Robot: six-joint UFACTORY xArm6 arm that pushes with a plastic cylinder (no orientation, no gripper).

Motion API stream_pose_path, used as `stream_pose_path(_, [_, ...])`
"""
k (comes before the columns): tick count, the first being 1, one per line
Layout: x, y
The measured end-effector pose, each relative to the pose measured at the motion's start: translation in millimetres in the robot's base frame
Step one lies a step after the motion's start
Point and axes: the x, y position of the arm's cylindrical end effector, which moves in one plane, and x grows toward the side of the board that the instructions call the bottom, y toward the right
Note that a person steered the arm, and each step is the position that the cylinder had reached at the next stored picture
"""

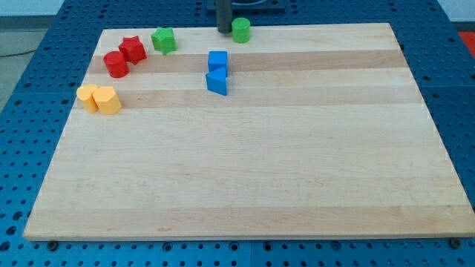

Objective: Push the green star into the green circle

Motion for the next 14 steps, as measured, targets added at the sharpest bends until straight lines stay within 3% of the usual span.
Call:
stream_pose_path(3, [0.8, -42.9])
stream_pose_path(5, [-0.9, -162.7])
stream_pose_path(7, [4.9, -225.9])
stream_pose_path(9, [62.3, -217.6])
stream_pose_path(12, [48.7, -208.3])
stream_pose_path(14, [48.7, -168.4])
